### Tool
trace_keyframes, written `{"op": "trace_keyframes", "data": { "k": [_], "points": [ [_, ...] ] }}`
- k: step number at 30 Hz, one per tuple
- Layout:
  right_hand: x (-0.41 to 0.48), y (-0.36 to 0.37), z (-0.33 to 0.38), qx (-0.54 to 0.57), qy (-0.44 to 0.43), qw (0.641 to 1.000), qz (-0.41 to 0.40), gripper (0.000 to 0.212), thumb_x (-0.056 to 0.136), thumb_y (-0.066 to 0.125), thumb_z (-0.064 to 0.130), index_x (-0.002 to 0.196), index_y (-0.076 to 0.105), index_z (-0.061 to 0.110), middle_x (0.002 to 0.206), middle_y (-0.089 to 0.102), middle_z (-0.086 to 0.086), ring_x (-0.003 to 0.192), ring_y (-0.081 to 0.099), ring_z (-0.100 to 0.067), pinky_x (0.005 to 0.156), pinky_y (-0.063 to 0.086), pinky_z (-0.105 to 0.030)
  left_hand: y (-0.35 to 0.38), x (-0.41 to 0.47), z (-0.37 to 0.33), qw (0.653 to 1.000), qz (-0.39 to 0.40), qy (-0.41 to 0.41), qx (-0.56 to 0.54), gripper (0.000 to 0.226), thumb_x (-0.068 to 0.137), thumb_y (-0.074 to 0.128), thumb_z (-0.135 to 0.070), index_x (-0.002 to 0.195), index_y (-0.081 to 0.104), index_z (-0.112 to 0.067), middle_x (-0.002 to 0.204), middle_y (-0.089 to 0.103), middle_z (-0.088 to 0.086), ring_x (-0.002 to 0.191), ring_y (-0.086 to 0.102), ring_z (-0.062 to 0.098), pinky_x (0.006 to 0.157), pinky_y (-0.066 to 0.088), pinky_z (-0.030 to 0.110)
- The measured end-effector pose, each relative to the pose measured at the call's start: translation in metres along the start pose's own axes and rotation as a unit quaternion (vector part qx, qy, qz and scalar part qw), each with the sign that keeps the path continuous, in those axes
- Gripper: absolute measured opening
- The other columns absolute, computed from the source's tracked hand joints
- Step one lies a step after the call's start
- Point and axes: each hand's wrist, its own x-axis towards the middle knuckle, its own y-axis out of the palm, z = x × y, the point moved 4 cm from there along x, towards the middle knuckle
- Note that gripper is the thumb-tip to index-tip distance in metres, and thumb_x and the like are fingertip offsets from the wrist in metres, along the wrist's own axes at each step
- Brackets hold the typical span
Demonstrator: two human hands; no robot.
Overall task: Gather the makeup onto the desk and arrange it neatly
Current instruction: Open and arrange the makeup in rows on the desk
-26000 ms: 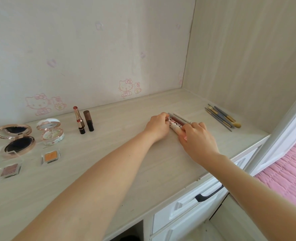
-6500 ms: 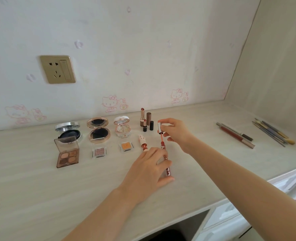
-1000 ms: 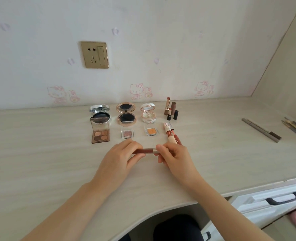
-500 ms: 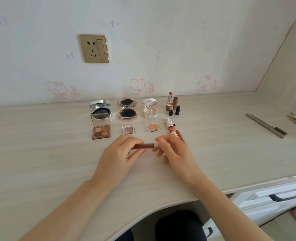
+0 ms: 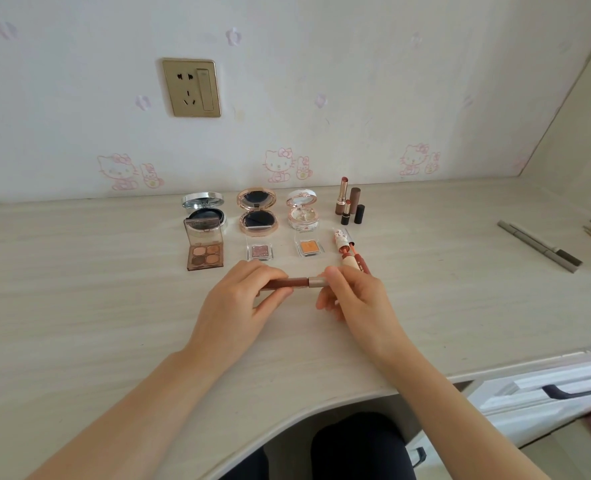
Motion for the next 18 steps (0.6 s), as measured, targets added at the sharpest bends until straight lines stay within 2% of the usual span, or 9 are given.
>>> {"op": "trace_keyframes", "data": {
  "k": [1,3,6,9,11,13,15,18],
  "points": [
    [0.0001,0.0003,0.0004,-0.014,-0.002,1.0,0.003,0.029,0.098,0.048,0.03,0.083,0.066,0.013,0.067,0.067,0.006,0.06,0.054,-0.005,0.058,0.044,-0.021,-0.0001,-0.0002,0.0,1.0,0.002,-0.003,-0.003,0.023,0.089,0.058,-0.041,0.097,0.067,-0.021,0.088,0.057,-0.015,0.084,0.053,0.004,0.068,0.048,0.028],
    [0.0007,0.0005,0.0003,-0.006,-0.016,1.0,0.008,0.02,0.097,0.05,0.02,0.088,0.067,0.015,0.069,0.066,0.007,0.06,0.052,-0.003,0.057,0.041,-0.019,0.0002,-0.0003,0.0004,1.0,0.01,-0.007,-0.001,0.028,0.089,0.053,-0.045,0.096,0.067,-0.022,0.086,0.057,-0.016,0.084,0.052,0.003,0.068,0.048,0.026],
    [0.0011,-0.001,-0.003,-0.002,-0.032,0.999,0.027,0.018,0.09,0.054,0.01,0.095,0.065,0.023,0.087,0.064,0.008,0.071,0.056,-0.002,0.063,0.042,-0.02,0.001,0.0002,0.0011,1.0,0.012,-0.007,0.003,0.025,0.088,0.058,-0.042,0.096,0.068,-0.02,0.086,0.057,-0.015,0.085,0.052,0.005,0.067,0.047,0.026],
    [0.0008,-0.0015,-0.003,0.029,-0.036,0.999,0.026,0.019,0.085,0.059,0.013,0.098,0.061,0.026,0.1,0.064,0.004,0.081,0.061,-0.013,0.063,0.048,-0.029,0.0,0.0011,0.0016,1.0,0.001,-0.006,0.002,0.022,0.085,0.062,-0.035,0.096,0.069,-0.018,0.086,0.059,-0.013,0.083,0.052,0.007,0.066,0.046,0.025],
    [0.0008,-0.0012,-0.0011,0.058,-0.018,0.998,0.007,0.011,0.093,0.058,0.019,0.103,0.061,0.021,0.097,0.066,-0.001,0.079,0.063,-0.014,0.059,0.05,-0.028,-0.0009,0.0011,0.0019,1.0,-0.005,-0.006,0.004,0.021,0.085,0.063,-0.034,0.097,0.069,-0.017,0.086,0.059,-0.012,0.082,0.051,0.007,0.066,0.045,0.024],
    [0.0015,-0.0007,-0.0021,0.044,0.006,0.999,-0.007,0.014,0.097,0.051,0.023,0.097,0.064,0.018,0.085,0.069,0.0,0.074,0.063,-0.01,0.059,0.049,-0.028,-0.0013,0.0007,0.002,1.0,-0.006,-0.007,0.005,0.021,0.086,0.062,-0.035,0.097,0.068,-0.018,0.086,0.059,-0.012,0.082,0.051,0.007,0.066,0.046,0.024],
    [0.0023,-0.0005,-0.0034,0.018,-0.001,1.0,-0.006,0.015,0.097,0.051,0.018,0.094,0.065,0.018,0.08,0.069,0.002,0.071,0.062,-0.006,0.058,0.048,-0.027,-0.0013,0.0004,0.0021,1.0,-0.002,-0.008,0.007,0.022,0.086,0.061,-0.037,0.097,0.068,-0.019,0.087,0.058,-0.013,0.083,0.051,0.007,0.067,0.046,0.024],
    [0.0026,-0.0027,-0.0051,-0.003,-0.022,1.0,0.004,0.022,0.09,0.055,0.003,0.092,0.065,0.023,0.093,0.064,0.006,0.079,0.06,-0.007,0.061,0.049,-0.025,-0.0007,0.0007,0.0026,1.0,0.003,-0.011,0.015,0.02,0.086,0.061,-0.036,0.097,0.068,-0.02,0.087,0.058,-0.014,0.084,0.051,0.006,0.068,0.045,0.023]
  ]
}}
